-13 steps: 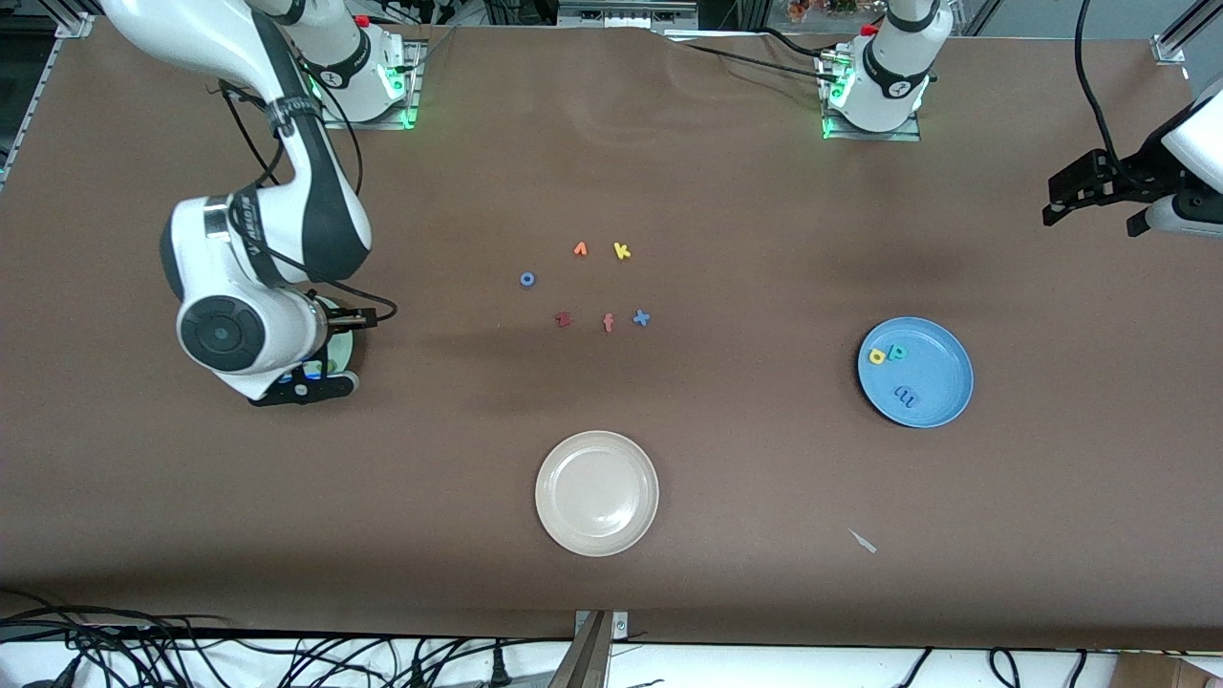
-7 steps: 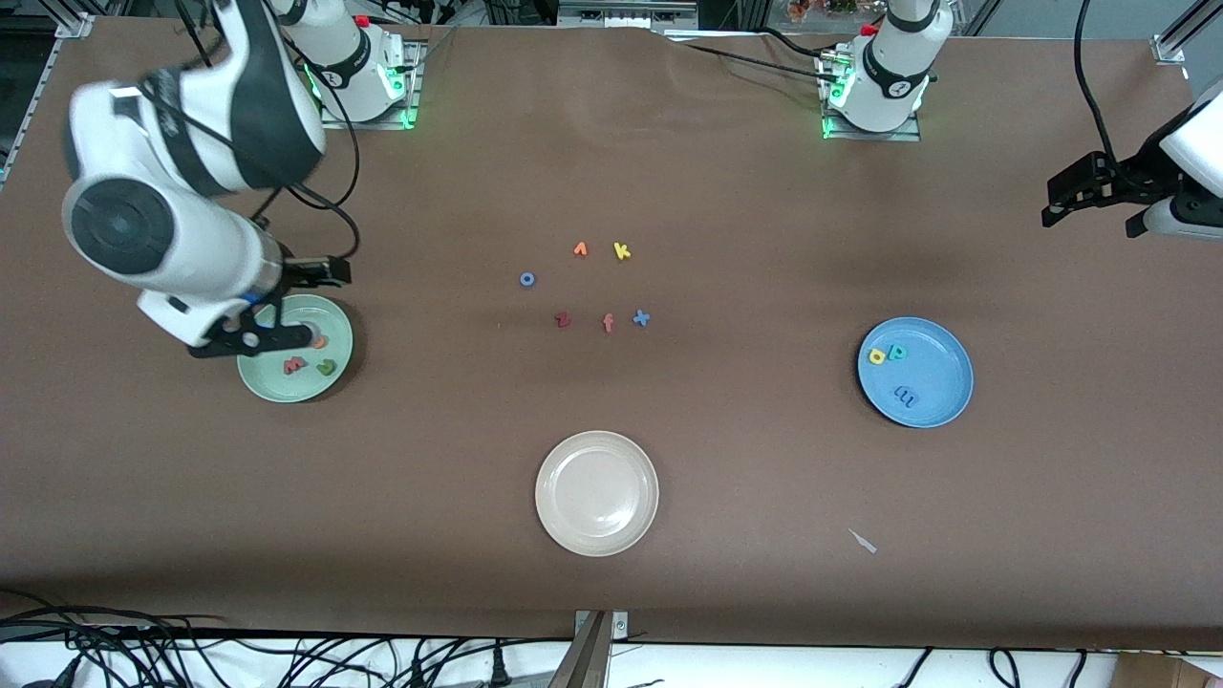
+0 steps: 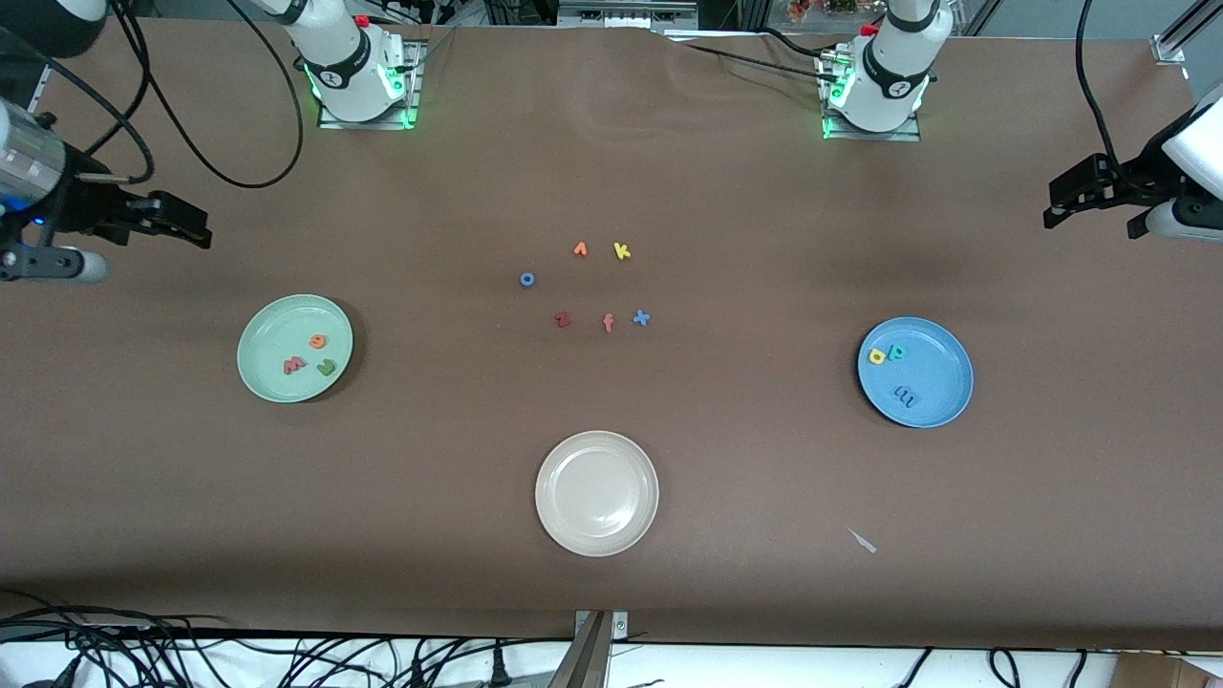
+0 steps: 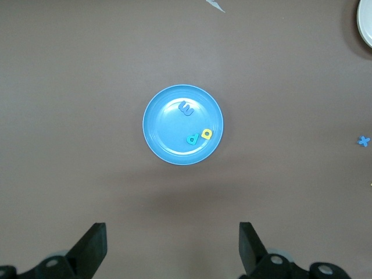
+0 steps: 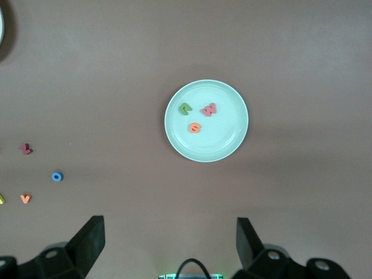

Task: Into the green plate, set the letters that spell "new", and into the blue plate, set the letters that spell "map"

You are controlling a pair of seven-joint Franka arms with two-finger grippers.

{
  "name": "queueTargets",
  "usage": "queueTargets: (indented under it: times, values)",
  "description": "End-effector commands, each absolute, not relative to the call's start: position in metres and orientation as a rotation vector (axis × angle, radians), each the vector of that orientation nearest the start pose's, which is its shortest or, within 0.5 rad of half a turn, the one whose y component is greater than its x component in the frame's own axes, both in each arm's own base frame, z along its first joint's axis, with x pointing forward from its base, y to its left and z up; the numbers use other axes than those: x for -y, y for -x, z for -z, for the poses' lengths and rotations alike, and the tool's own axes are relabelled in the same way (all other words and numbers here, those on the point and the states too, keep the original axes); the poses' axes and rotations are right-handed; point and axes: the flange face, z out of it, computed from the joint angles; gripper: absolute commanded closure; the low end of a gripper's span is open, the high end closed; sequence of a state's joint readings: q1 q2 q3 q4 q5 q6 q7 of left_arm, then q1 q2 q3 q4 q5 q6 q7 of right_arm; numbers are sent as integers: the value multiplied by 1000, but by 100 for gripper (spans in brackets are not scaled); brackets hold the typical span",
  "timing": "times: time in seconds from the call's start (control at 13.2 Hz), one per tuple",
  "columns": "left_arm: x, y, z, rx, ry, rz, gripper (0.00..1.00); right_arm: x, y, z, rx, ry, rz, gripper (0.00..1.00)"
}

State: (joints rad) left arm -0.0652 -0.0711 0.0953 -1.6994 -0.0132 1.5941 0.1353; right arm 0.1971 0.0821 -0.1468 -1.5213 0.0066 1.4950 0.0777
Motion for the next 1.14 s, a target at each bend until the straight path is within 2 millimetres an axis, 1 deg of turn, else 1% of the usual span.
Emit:
queueTargets:
  times: [0.0, 0.08, 0.38, 1.06]
  values:
    - [-20, -538, -613, -154, 3123, -43, 0, -31, -558, -588, -6, 3137, -137, 0]
    - [-21, -544, -612, -154, 3121, -48, 0, -32, -559, -586, -5, 3139, -132, 0]
    - [-21, -545, -614, -154, 3121, -46, 0, -41, -566, -574, 2, 3149, -165, 0]
    - [-21, -545, -614, -154, 3121, -46, 0, -37, -567, -574, 0, 3157, -163, 0]
